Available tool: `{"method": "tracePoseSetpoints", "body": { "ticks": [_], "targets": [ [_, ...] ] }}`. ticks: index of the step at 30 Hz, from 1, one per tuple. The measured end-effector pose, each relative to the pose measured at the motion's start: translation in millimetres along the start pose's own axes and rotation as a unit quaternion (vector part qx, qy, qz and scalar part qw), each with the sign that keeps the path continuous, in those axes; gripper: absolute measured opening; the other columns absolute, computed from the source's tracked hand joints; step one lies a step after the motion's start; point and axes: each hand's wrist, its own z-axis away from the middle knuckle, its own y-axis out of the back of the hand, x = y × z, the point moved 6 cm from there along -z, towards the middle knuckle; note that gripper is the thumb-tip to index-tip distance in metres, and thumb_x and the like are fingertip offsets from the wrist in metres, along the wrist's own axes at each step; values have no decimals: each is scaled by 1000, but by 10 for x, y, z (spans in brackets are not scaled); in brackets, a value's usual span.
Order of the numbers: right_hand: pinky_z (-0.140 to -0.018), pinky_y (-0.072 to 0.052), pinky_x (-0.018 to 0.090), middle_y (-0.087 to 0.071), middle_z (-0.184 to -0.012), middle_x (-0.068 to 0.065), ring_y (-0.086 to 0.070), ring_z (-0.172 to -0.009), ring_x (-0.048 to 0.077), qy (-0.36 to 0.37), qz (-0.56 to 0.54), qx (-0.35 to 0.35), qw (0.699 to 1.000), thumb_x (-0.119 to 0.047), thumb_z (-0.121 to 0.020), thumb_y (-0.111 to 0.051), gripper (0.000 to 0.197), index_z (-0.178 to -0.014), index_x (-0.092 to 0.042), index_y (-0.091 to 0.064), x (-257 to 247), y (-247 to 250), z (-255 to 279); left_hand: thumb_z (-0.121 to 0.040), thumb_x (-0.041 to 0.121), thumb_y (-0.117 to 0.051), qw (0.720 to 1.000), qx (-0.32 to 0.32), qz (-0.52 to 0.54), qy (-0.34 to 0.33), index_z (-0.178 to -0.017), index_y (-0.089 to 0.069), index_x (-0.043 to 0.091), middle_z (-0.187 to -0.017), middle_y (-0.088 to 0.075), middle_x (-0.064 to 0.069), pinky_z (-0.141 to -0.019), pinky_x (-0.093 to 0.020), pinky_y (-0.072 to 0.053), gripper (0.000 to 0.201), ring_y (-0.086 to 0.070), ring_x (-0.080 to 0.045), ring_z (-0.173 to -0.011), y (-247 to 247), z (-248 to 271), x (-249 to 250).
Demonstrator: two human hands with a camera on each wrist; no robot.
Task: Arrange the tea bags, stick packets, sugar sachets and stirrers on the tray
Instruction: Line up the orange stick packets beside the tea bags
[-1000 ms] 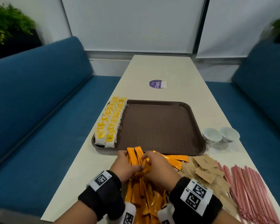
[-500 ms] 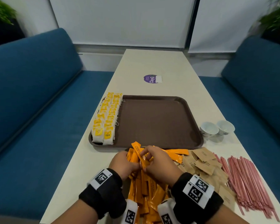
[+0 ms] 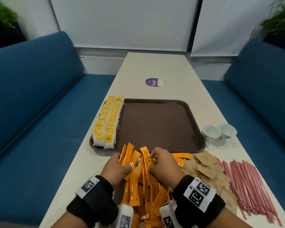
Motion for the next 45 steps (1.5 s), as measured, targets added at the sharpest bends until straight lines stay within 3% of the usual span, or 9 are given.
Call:
{"method": "tracePoseSetpoints", "body": {
  "ticks": [5,9,15,20,26,31,36,41,45],
  "targets": [
    [-65,-43,12,-44,-105,-9,-49,-87,6,14,-9,13,1000,-26,-87,-65,27,-111,-26,-52,-77,72,20,-86,8,-63,994,24,99,-40,-120,-44,14,-100,-60,-6,-79,-35,-51,40,-61,-23,-90,138,29,96],
    [-66,-42,13,-53,-103,-8,-51,-87,4,40,-75,10,996,-40,-89,-60,19,-102,-29,-51,-209,194,39,-88,10,-61,980,56,175,-81,-119,-43,18,-99,-58,-2,-77,-33,-49,37,-58,-18,-88,236,23,288],
    [-48,-53,28,-51,-123,-1,-58,-101,21,-26,-264,-167,950,-54,-88,-52,54,-132,-29,-35,-366,94,199,-89,7,-57,945,41,313,-88,-114,-51,17,-101,-64,-9,-77,-38,-53,27,-63,-25,-91,135,5,512],
    [-41,-38,11,-59,-91,-2,-51,-55,5,42,-243,-67,967,-44,-97,-39,39,-133,-28,-34,-436,125,139,-90,2,-52,926,-13,369,-83,-90,-57,11,-81,-57,-12,-70,-36,-50,10,-59,-25,-78,-79,49,554],
    [-73,-46,11,-58,-107,-10,-55,-88,-1,81,-187,3,979,-27,-101,-40,23,-121,-26,-49,-403,87,-27,-90,-4,-48,891,-22,451,-46,-121,-52,5,-99,-61,-17,-70,-33,-50,32,-62,-26,-90,-215,-10,493],
    [-60,-46,20,-57,-83,-4,-52,-63,4,53,-167,-8,984,-24,-98,-49,14,-111,-25,-54,-277,17,-102,-88,-8,-47,881,-23,473,-12,-130,-45,3,-99,-60,-16,-68,-36,-50,43,-62,-27,-88,-246,-81,358],
    [-56,-50,17,-64,-94,2,-55,-64,5,71,-176,-15,982,-19,-92,-59,13,-102,-27,-54,-328,71,-90,-90,-8,-44,873,-47,485,-5,-124,-49,4,-93,-61,-14,-65,-35,-49,37,-62,-25,-83,-186,-99,343],
    [-68,-50,23,-60,-84,-2,-57,-73,7,82,-154,13,985,-29,-89,-62,21,-107,-31,-51,-422,191,-88,-91,-8,-39,857,-56,511,-24,-122,-47,18,-96,-58,-10,-64,-36,-49,41,-62,-26,-87,-3,-165,483],
    [-59,-52,16,-64,-79,3,-59,-64,4,100,-191,14,976,-12,-84,-69,24,-99,-26,-55,-554,229,-84,-90,-6,-39,869,-67,487,-48,-108,-52,16,-88,-57,-8,-59,-36,-48,31,-58,-21,-76,84,-171,593]
  ]
}}
